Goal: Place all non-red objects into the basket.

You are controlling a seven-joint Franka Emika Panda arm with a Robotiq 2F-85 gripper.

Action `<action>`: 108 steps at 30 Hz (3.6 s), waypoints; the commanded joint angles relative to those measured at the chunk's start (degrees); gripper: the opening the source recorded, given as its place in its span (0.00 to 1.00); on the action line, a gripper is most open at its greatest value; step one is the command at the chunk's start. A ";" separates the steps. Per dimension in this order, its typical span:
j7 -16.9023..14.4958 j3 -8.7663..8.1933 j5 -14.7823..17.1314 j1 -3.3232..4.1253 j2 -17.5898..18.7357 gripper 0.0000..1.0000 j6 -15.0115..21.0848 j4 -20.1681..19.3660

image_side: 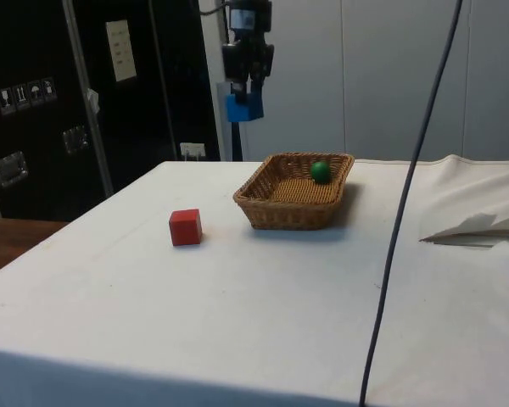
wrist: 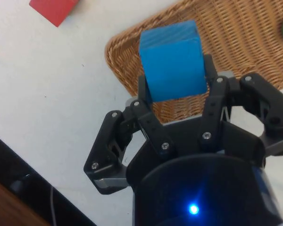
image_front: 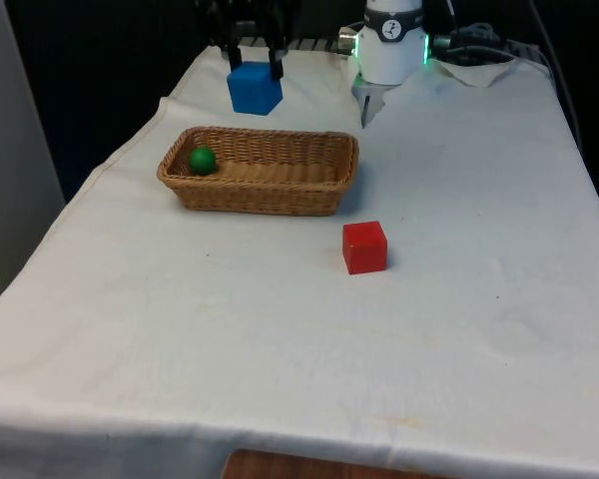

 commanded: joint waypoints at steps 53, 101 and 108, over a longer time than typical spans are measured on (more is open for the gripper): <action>-7.45 1.78 -0.40 -0.06 -8.25 0.51 30.37 -30.54; -7.05 5.96 4.01 -0.57 -0.17 1.00 37.87 -29.39; -8.59 5.67 3.67 -0.57 -1.55 1.00 33.86 -26.99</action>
